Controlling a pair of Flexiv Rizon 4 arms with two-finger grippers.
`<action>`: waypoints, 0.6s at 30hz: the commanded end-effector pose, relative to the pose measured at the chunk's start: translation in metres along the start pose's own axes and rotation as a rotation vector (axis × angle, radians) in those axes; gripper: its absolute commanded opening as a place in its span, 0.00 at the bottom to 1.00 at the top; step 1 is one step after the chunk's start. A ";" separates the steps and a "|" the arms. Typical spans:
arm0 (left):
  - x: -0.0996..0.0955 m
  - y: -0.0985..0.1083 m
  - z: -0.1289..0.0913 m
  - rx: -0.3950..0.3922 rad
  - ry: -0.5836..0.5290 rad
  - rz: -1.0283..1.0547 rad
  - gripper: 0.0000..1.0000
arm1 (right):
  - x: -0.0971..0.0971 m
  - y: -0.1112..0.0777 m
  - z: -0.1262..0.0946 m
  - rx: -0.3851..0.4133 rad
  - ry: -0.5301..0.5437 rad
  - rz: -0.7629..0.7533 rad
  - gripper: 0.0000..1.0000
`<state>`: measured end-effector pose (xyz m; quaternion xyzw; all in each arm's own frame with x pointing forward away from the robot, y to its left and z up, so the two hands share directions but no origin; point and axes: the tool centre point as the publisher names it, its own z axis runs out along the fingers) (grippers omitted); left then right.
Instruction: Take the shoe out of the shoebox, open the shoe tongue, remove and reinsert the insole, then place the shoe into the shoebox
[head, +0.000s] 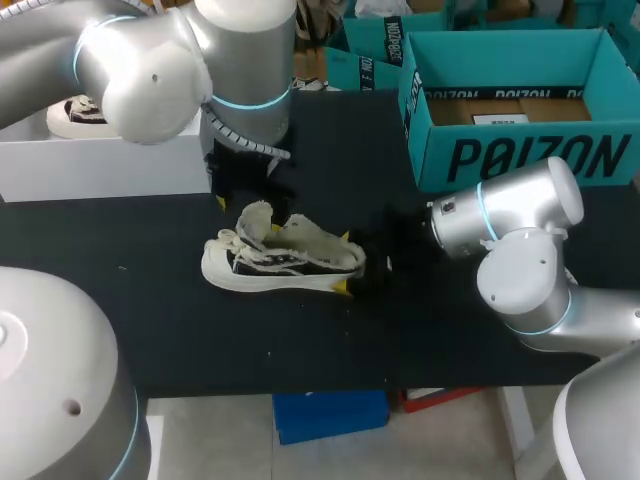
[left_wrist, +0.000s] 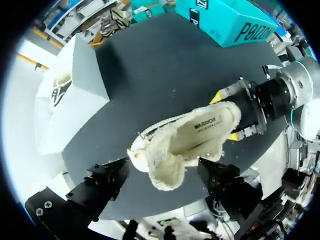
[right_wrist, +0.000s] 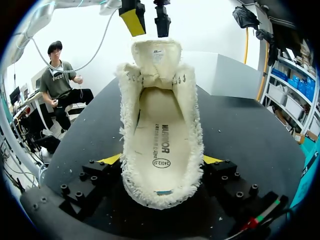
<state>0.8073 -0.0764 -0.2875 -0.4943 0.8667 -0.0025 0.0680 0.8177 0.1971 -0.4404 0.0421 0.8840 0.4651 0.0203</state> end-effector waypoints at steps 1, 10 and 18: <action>0.004 0.008 -0.018 0.166 0.164 0.471 0.49 | 0.000 -0.004 0.003 0.001 -0.001 0.001 0.00; 0.021 0.002 -0.019 0.118 0.434 0.923 0.00 | 0.000 -0.004 0.003 0.001 -0.001 0.001 0.00; 0.029 0.004 -0.013 0.021 0.554 1.301 0.00 | 0.000 -0.004 0.003 0.001 -0.001 0.001 0.00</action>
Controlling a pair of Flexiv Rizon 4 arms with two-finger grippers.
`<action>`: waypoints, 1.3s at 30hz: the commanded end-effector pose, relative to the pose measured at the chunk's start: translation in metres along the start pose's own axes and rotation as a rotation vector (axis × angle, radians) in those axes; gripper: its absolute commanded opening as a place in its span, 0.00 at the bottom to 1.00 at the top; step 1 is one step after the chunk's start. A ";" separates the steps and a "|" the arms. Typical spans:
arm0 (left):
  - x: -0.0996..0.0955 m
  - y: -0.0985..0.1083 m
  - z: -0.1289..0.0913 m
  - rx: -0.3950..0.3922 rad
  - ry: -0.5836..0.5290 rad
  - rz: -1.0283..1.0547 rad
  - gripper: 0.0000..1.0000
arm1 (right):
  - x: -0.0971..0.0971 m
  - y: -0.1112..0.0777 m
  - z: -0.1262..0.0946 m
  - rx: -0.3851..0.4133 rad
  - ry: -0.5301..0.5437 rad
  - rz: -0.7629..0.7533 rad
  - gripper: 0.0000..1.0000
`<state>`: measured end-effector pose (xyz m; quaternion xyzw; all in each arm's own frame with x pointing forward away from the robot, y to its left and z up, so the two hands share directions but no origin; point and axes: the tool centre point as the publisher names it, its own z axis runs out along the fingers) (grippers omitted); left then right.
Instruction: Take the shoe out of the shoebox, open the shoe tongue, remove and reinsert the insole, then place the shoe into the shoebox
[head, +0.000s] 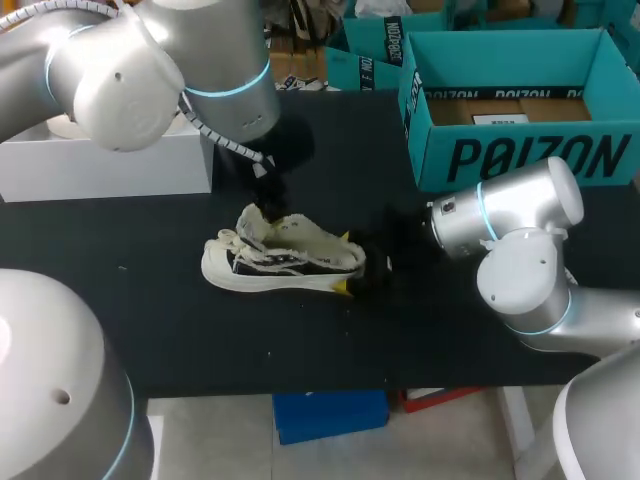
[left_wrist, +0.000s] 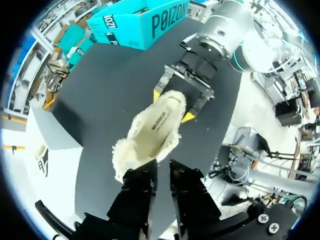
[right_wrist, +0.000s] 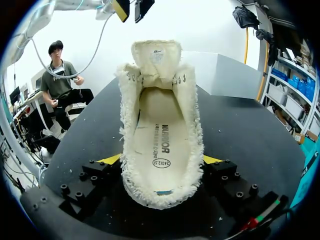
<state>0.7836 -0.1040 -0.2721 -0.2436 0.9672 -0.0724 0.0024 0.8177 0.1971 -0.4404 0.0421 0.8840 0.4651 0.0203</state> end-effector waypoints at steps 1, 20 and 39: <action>-0.006 0.002 0.006 -0.047 0.414 0.797 0.00 | 0.000 -0.004 0.003 0.001 -0.001 0.001 0.00; -0.005 0.004 0.006 -0.062 0.425 0.853 0.00 | 0.000 -0.004 0.003 0.001 -0.001 0.001 0.00; -0.025 -0.004 0.039 -0.078 0.521 0.742 0.00 | 0.000 -0.004 0.003 0.001 -0.001 0.001 0.00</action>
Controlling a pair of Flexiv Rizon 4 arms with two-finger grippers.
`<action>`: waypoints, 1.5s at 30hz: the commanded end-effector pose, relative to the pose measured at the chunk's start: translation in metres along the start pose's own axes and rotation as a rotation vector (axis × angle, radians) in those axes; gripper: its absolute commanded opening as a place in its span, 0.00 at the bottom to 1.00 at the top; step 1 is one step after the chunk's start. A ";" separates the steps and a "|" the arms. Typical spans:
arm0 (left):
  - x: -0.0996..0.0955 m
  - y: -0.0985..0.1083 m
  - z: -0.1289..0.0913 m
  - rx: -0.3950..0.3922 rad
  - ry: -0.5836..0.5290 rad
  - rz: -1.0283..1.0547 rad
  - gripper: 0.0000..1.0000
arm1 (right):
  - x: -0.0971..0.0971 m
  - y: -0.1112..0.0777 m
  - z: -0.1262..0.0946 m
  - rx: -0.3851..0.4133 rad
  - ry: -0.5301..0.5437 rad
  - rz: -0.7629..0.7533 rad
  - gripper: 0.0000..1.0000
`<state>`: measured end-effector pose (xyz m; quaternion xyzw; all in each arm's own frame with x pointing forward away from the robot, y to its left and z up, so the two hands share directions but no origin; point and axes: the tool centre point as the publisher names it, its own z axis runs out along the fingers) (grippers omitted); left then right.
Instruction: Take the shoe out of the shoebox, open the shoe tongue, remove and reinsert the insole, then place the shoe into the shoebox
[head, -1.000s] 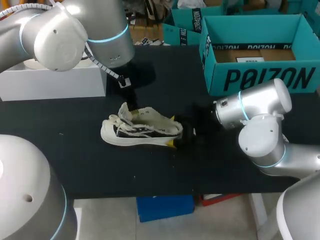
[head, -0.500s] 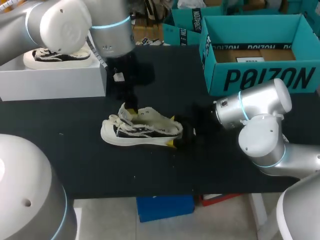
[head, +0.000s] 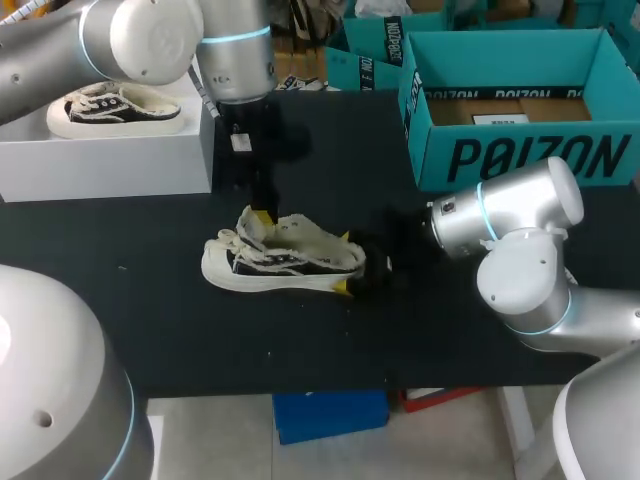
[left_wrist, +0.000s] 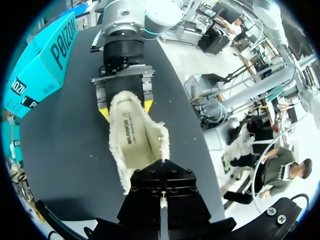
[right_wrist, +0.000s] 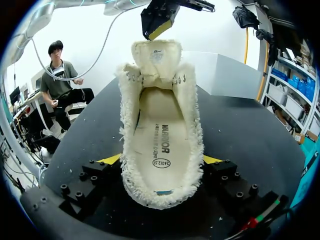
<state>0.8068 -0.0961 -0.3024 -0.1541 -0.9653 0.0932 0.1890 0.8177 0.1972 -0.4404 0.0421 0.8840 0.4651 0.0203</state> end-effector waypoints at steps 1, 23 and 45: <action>-0.006 -0.003 0.009 0.007 0.069 -0.035 0.00 | 0.000 -0.004 0.003 0.001 -0.001 0.001 0.00; -0.005 -0.006 0.026 -0.005 0.081 -0.087 0.00 | 0.000 -0.004 0.003 0.001 -0.001 0.001 0.00; -0.011 -0.010 0.050 -0.008 0.075 -0.156 0.00 | 0.000 -0.004 0.003 0.001 -0.001 0.001 0.00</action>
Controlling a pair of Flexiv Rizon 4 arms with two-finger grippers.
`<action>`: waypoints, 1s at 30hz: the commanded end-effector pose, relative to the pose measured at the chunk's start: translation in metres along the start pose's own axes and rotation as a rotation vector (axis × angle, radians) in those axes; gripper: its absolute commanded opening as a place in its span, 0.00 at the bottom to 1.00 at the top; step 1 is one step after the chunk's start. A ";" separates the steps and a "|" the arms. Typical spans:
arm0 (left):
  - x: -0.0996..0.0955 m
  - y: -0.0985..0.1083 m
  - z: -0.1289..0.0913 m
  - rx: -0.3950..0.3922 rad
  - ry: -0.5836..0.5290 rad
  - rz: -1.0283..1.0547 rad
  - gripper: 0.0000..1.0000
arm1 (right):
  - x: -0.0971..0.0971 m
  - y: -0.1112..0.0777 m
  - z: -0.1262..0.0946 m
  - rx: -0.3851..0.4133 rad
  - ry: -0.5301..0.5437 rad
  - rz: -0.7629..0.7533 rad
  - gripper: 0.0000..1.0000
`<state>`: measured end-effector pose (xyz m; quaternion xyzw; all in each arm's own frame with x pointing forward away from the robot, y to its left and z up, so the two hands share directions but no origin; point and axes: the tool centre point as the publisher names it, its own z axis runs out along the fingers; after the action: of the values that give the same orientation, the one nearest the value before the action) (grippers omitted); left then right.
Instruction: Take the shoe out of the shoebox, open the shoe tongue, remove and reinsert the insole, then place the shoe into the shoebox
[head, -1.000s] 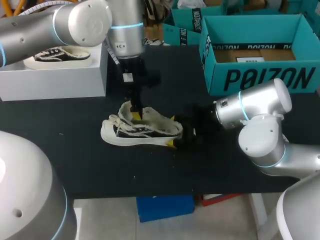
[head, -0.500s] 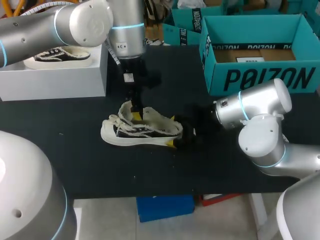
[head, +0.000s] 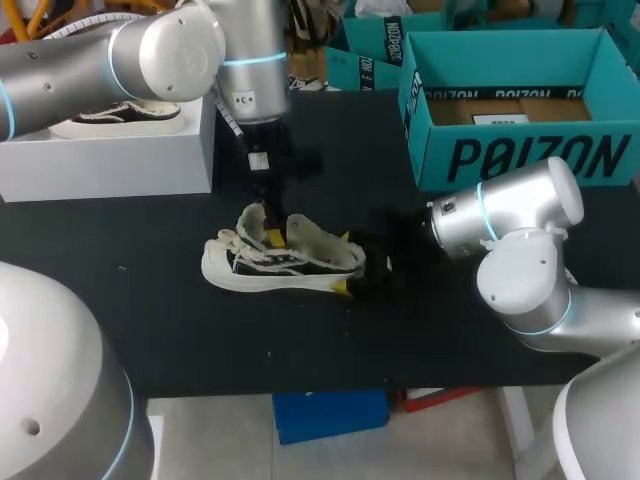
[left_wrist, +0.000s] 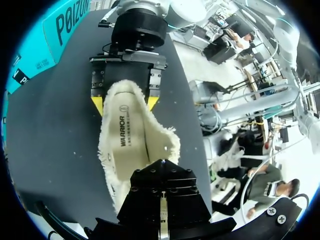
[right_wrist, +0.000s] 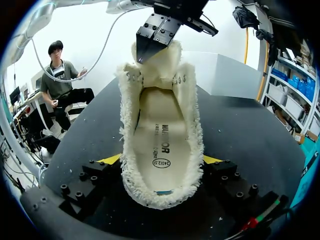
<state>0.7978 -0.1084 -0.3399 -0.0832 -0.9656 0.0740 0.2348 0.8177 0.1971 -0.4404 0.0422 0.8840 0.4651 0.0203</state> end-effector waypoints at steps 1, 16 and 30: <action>-0.002 -0.007 0.013 -0.019 -0.006 -0.006 0.00 | 0.000 -0.004 0.004 0.001 -0.001 0.001 0.00; -0.009 -0.002 0.049 -0.019 0.011 -0.054 0.00 | 0.000 -0.004 0.004 0.001 -0.001 0.001 0.00; -0.010 0.000 0.060 -0.040 -0.028 -0.082 0.00 | 0.000 -0.004 0.004 0.001 -0.001 0.001 0.00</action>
<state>0.7838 -0.1154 -0.3966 -0.0483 -0.9708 0.0490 0.2298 0.8176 0.1972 -0.4404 0.0420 0.8840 0.4651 0.0203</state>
